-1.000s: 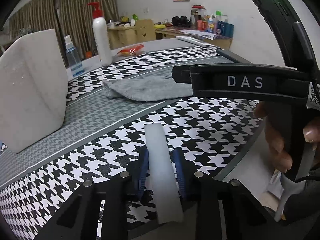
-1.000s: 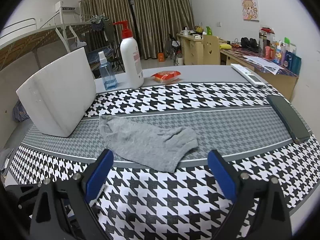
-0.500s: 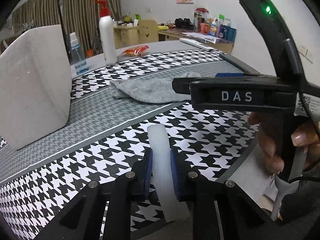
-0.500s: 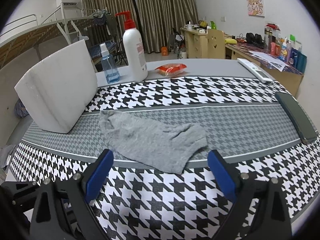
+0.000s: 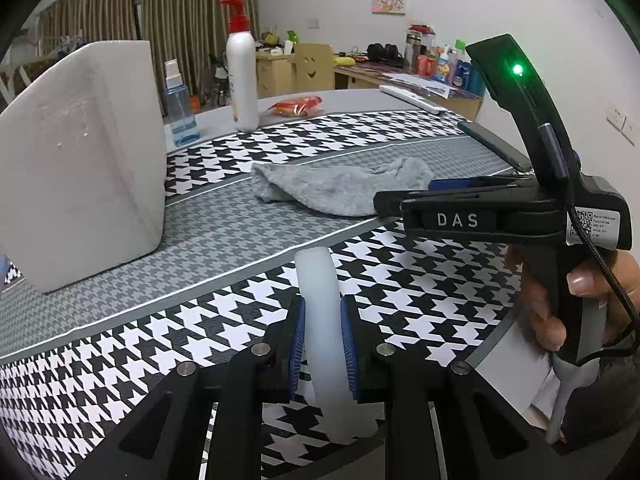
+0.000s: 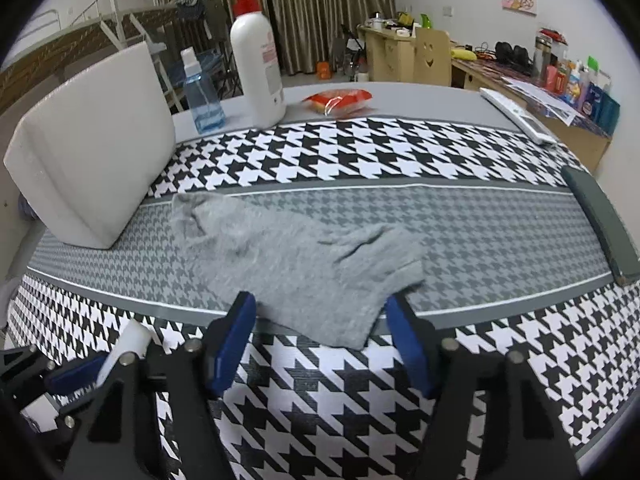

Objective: Organize soft objects
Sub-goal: 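Grasp the white foam stick with the left tool while the right tool grasps the grey sock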

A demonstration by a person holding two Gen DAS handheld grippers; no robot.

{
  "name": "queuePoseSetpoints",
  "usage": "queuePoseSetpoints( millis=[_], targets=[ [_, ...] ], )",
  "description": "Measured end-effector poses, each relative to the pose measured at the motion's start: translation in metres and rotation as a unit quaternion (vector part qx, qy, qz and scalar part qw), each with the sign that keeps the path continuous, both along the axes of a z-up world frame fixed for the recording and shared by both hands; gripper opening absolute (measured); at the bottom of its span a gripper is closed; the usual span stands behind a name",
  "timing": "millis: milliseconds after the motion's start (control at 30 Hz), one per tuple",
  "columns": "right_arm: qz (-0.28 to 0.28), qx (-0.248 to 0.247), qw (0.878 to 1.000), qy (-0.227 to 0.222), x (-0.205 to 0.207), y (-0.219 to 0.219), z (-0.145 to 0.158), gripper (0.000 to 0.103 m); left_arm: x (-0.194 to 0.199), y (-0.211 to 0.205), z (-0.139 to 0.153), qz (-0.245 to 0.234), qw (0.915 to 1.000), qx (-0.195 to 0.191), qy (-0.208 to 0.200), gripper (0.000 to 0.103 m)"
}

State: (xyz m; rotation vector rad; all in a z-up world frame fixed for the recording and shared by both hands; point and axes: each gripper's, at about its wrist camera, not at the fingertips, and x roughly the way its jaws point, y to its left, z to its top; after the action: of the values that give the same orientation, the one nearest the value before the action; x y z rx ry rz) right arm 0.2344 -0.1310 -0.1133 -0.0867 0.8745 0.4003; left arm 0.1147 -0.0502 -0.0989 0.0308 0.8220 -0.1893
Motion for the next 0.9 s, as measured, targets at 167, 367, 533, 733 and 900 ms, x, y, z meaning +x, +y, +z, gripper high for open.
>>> queuePoseSetpoints(
  millis=[167, 367, 533, 733, 900],
  targets=[
    [-0.001, -0.021, 1.000, -0.001, 0.003, 0.007, 0.000, 0.067, -0.001, 0.005, 0.002, 0.006, 1.0000, -0.002, -0.003, 0.019],
    [-0.003, -0.036, 0.999, -0.001, 0.010, 0.011, 0.001, 0.045, -0.001, 0.016, 0.002, 0.021, 0.9998, -0.005, -0.004, 0.019],
    [0.005, -0.030, 1.000, 0.003, 0.013, 0.014, 0.002, 0.013, -0.001, 0.024, 0.004, 0.031, 0.9994, -0.010, -0.008, 0.019],
    [0.017, 0.014, 1.000, 0.005, 0.009, 0.012, 0.008, 0.010, -0.001, 0.034, 0.010, 0.042, 0.9989, -0.012, -0.018, 0.019],
    [0.021, 0.046, 0.998, -0.021, -0.001, 0.006, 0.030, 0.010, -0.005, 0.044, 0.022, 0.053, 0.9979, -0.014, -0.036, 0.019]
  ],
)
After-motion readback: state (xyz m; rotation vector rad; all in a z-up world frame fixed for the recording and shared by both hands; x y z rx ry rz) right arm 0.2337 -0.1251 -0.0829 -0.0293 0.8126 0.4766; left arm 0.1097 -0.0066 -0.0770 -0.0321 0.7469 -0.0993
